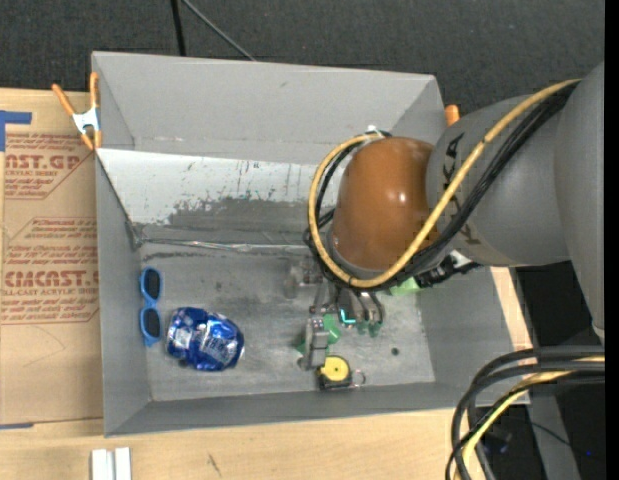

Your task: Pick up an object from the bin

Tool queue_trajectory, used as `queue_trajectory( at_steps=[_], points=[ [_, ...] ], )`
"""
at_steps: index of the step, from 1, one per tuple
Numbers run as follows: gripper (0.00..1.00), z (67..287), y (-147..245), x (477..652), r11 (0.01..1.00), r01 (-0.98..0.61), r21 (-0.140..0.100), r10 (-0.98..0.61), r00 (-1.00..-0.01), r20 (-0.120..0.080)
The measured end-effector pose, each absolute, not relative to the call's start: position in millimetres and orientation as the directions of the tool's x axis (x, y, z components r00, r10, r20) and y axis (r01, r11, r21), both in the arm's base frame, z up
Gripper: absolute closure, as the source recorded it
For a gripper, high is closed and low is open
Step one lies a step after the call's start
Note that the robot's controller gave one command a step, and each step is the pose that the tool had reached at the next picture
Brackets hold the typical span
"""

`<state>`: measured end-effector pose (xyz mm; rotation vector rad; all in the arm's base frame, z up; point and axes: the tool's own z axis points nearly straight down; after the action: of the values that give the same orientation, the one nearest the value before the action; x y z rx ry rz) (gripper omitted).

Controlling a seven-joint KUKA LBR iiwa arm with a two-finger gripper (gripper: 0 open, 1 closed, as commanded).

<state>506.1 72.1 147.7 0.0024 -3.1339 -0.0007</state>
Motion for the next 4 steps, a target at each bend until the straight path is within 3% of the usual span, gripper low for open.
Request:
queue_trajectory(
  at_steps=[1, 2, 3, 4],
  points=[
    [0.00, 66, 168, 514.5, 0.988, -0.157, 0.003, -0.157, -0.988, 0.005],
    [0.00, 100, 215, 481.3, 1.000, 0.002, 0.004, 0.002, -1.000, 0.000],
    [0.00, 99, 201, 486.0, 0.993, 0.114, 0.000, 0.114, -0.993, 0.000],
    [0.00, 69, 194, 484.6, 0.972, 0.235, 0.000, 0.235, -0.972, 0.000]
  ],
)
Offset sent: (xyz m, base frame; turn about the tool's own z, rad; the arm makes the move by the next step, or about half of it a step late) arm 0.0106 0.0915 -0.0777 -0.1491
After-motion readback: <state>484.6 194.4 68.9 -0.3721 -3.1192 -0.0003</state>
